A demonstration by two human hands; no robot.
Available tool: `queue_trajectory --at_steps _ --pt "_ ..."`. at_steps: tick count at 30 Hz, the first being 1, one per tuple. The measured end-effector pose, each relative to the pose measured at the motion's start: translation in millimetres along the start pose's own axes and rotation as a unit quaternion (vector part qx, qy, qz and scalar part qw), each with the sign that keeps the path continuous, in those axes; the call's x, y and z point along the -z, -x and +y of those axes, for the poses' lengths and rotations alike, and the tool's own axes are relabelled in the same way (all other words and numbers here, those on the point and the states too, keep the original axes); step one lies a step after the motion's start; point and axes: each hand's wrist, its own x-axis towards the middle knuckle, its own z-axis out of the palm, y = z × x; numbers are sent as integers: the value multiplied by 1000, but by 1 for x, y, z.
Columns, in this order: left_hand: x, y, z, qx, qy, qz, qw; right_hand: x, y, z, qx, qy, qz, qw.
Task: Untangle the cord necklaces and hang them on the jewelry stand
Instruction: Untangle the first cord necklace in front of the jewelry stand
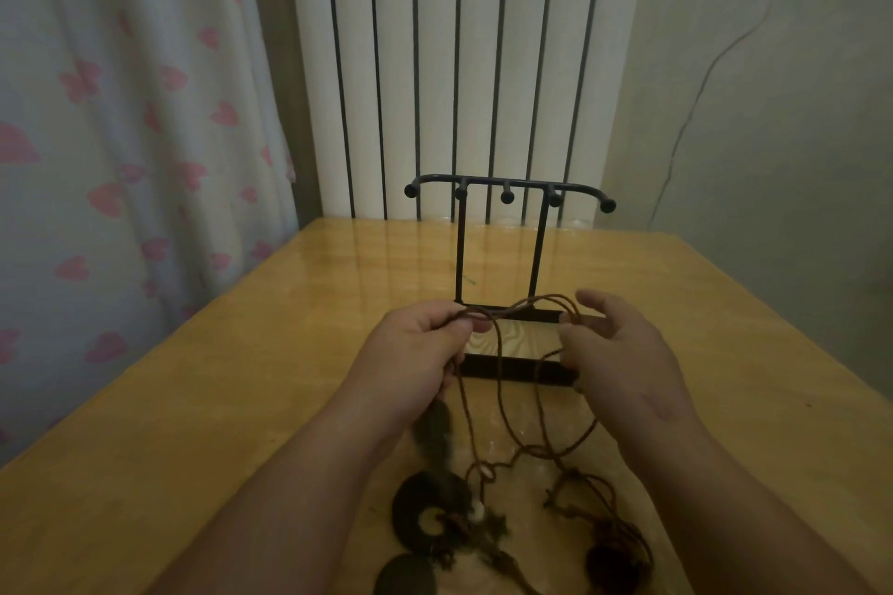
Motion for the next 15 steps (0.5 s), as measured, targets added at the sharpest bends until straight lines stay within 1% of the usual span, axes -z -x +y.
queue_trajectory --at_steps 3,5,7,9,11,13,15 --pt "0 2 1 -10 -9 5 1000 -3 2 2 29 110 -16 993" --pt "1 1 0 -18 -14 20 1000 -4 5 2 76 141 -19 987" --pt "1 0 0 -21 -15 30 999 -6 8 -1 123 118 -30 985" --pt "0 1 0 -19 -12 30 999 -7 12 -5 137 72 -59 986" --pt "-1 1 0 -11 18 22 1000 -8 16 -7 147 58 -94 983" --pt "0 0 0 -4 54 18 998 -9 19 -8 147 68 -120 979" --pt "2 -1 -1 -2 88 15 996 -11 20 -8 115 89 -167 975"
